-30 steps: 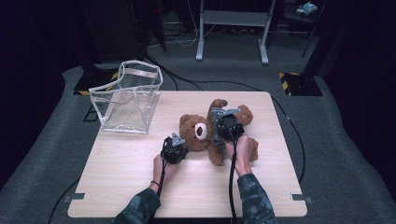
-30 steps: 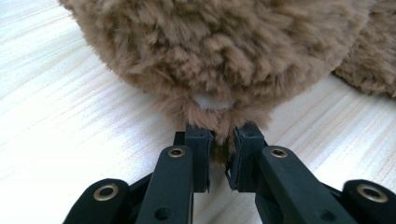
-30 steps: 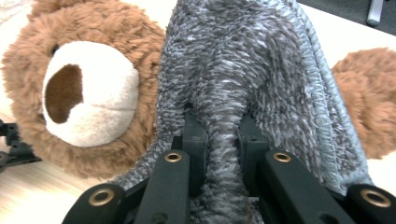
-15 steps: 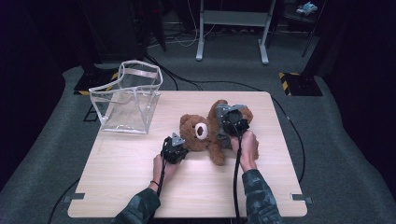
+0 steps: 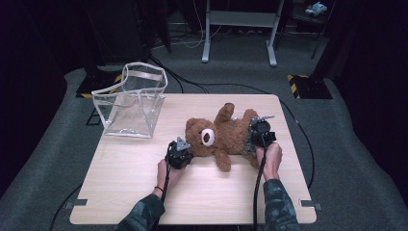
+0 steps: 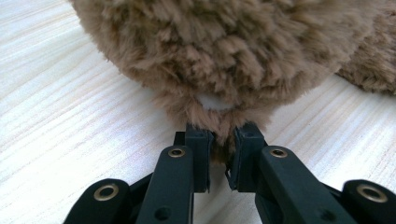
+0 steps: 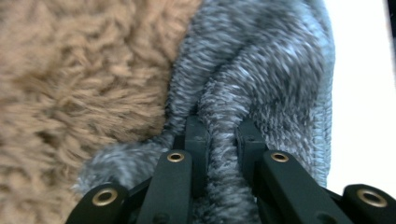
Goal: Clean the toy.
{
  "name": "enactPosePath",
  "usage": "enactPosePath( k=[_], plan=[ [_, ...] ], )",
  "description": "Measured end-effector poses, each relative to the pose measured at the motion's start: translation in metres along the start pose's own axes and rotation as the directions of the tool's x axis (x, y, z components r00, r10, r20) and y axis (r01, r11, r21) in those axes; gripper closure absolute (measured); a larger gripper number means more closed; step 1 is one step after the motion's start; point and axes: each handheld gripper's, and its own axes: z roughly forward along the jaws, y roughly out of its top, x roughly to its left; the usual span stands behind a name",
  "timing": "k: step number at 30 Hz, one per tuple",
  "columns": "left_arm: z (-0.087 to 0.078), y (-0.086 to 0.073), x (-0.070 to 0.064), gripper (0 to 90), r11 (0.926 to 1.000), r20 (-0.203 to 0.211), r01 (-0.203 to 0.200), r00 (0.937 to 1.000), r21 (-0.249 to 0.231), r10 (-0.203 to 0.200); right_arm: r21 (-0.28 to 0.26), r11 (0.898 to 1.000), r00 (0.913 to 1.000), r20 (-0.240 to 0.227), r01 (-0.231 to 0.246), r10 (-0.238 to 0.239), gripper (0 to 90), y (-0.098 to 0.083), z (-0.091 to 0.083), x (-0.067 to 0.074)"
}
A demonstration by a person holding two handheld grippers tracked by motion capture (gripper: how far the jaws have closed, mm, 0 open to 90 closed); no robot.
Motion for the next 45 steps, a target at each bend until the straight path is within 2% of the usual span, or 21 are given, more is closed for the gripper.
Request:
enactPosePath(
  k=[2, 4, 6, 8, 10, 15, 18, 21, 22, 24, 26, 27, 29, 31, 32, 35, 36, 40, 42, 43, 45],
  plan=[
    [0.001, 0.000, 0.000, 80.1, 1.0000, -0.002, 0.001, 1.0000, -0.006, -0.001, -0.090, 0.996, 0.9999, -0.011, -0.005, 0.004, 79.3, 0.008, -0.019, 0.001],
    [0.001, 0.000, 0.000, 80.1, 1.0000, -0.002, -0.001, 1.0000, -0.002, 0.001, -0.150, 0.989, 0.9978, -0.063, 0.012, -0.022, 79.2, 0.014, -0.031, 0.009],
    [0.001, 0.000, 0.000, 80.1, 1.0000, -0.007, 0.008, 1.0000, -0.006, -0.008, -0.143, 0.989, 0.9958, -0.076, 0.040, -0.051, 79.2, 0.016, -0.029, 0.023],
    [0.001, 0.000, 0.000, 80.1, 0.9999, -0.005, 0.011, 0.9999, -0.009, -0.011, -0.110, 0.992, 0.9972, -0.030, 0.065, -0.069, 79.4, 0.014, -0.015, 0.027],
    [0.001, 0.000, 0.000, 80.1, 0.9999, -0.007, 0.010, 0.9999, -0.006, -0.010, -0.093, 0.996, 0.9990, -0.041, 0.015, -0.019, 79.4, 0.009, -0.005, 0.017],
    [0.000, 0.000, 0.001, 80.1, 1.0000, -0.009, 0.005, 0.9999, -0.002, -0.005, -0.020, 0.999, 0.9971, -0.066, -0.040, 0.039, 79.5, -0.012, 0.016, -0.004],
    [0.000, 0.000, 0.001, 80.1, 0.9999, -0.012, 0.015, 0.9998, -0.005, -0.015, 0.007, 0.999, 0.9968, -0.064, -0.048, 0.048, 79.5, -0.017, 0.021, -0.003],
    [0.000, 0.000, 0.002, 80.1, 0.9999, -0.010, 0.012, 0.9999, -0.003, -0.012, 0.030, 0.999, 0.9986, -0.047, -0.024, 0.025, 79.4, -0.017, 0.022, -0.005],
    [0.000, 0.000, 0.002, 80.1, 0.9999, -0.006, 0.013, 0.9999, -0.003, -0.013, 0.060, 0.998, 0.9988, -0.045, -0.016, 0.019, 79.4, -0.017, 0.024, -0.007],
    [0.000, 0.000, 0.002, 80.1, 1.0000, -0.009, 0.000, 1.0000, 0.000, 0.000, 0.079, 0.997, 0.9996, -0.022, -0.017, 0.019, 79.3, -0.016, 0.023, -0.014],
    [0.000, 0.000, 0.002, 80.1, 1.0000, -0.007, 0.005, 1.0000, 0.000, -0.005, 0.055, 0.997, 0.9988, -0.010, -0.048, 0.049, 79.2, -0.014, 0.017, -0.019],
    [0.000, 0.000, 0.002, 80.1, 0.9999, -0.007, 0.010, 0.9999, -0.003, -0.010, 0.019, 0.997, 0.9972, -0.008, -0.074, 0.074, 79.1, -0.012, 0.010, -0.023],
    [0.000, 0.000, 0.002, 80.1, 0.9999, -0.007, 0.010, 0.9999, -0.003, -0.010, -0.050, 0.994, 0.9937, -0.052, -0.102, 0.099, 78.9, -0.007, 0.001, -0.026],
    [0.000, 0.000, 0.002, 80.0, 1.0000, -0.007, 0.005, 1.0000, 0.000, -0.005, -0.073, 0.990, 0.9882, -0.106, -0.118, 0.110, 78.9, 0.000, -0.002, -0.023],
    [0.000, 0.000, 0.002, 80.1, 0.9999, -0.006, 0.011, 0.9999, -0.003, -0.011, -0.064, 0.991, 0.9858, -0.125, -0.121, 0.112, 78.9, 0.002, 0.001, -0.021],
    [0.000, 0.000, 0.002, 80.0, 0.9999, -0.007, 0.010, 0.9999, -0.003, -0.010, 0.006, 0.996, 0.9933, -0.067, -0.094, 0.094, 78.9, 0.004, 0.018, -0.020],
    [0.000, 0.000, 0.002, 80.0, 1.0000, -0.007, 0.010, 0.9999, -0.003, -0.010, 0.033, 0.993, 0.9917, -0.051, -0.117, 0.118, 78.9, 0.002, 0.024, -0.023],
    [0.000, 0.000, 0.002, 80.1, 0.9999, -0.005, 0.014, 0.9999, -0.003, -0.014, 0.013, 0.992, 0.9916, -0.013, -0.129, 0.129, 78.9, -0.001, 0.017, -0.029],
    [0.000, 0.000, 0.002, 80.1, 0.9999, -0.006, 0.014, 0.9999, -0.003, -0.014, -0.042, 0.991, 0.9921, -0.028, -0.124, 0.123, 78.8, 0.000, 0.004, -0.027],
    [0.000, 0.000, 0.001, 80.1, 0.9999, -0.006, 0.014, 0.9999, -0.003, -0.014, -0.073, 0.991, 0.9923, -0.064, -0.110, 0.105, 78.7, 0.002, 0.000, -0.026],
    [0.000, 0.000, 0.002, 80.1, 0.9999, -0.005, 0.012, 0.9999, -0.003, -0.012, -0.086, 0.992, 0.9894, -0.118, -0.095, 0.085, 78.7, 0.007, -0.004, -0.020]
  ],
)
